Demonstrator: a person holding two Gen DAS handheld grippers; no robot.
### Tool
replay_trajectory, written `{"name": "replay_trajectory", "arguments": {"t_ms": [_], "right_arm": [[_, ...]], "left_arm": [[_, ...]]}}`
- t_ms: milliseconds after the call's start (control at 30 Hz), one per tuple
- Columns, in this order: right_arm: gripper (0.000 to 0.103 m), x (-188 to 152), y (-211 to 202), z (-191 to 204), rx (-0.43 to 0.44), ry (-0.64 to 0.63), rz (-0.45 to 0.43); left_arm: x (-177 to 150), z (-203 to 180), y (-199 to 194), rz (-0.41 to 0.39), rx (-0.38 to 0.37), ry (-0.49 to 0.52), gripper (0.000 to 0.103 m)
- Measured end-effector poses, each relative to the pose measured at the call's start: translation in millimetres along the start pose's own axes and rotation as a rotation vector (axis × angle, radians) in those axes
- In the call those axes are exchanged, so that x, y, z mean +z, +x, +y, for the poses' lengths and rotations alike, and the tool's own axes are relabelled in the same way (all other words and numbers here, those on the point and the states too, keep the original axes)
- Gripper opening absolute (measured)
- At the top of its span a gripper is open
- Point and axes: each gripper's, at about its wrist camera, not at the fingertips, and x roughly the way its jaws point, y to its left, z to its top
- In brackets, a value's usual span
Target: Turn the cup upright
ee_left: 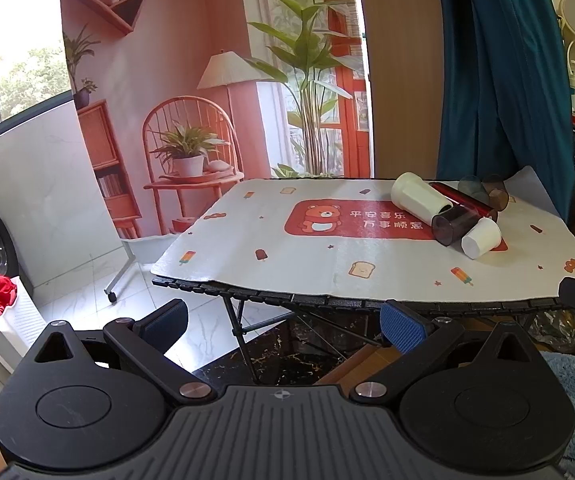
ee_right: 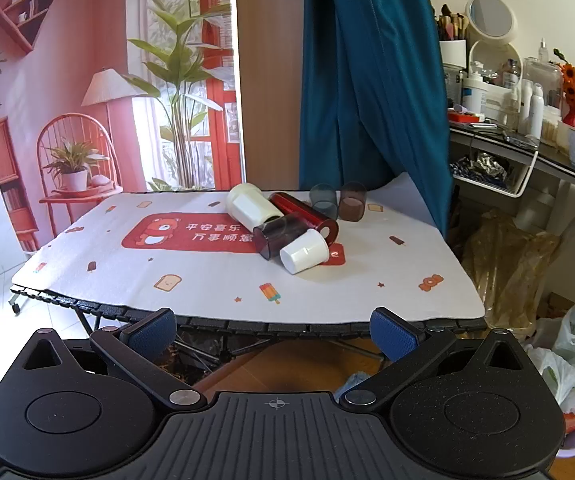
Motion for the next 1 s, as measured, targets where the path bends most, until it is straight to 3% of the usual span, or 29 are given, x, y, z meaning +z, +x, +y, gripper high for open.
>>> {"name": "replay_trajectory", "arguments": {"t_ms": [1000], "right_arm": [[0.103,9,13,-9,0.004,0.009,0.014]], "left_arm": [[6,-4,13,0.037,-0.038,-0.021,0.103]]}}
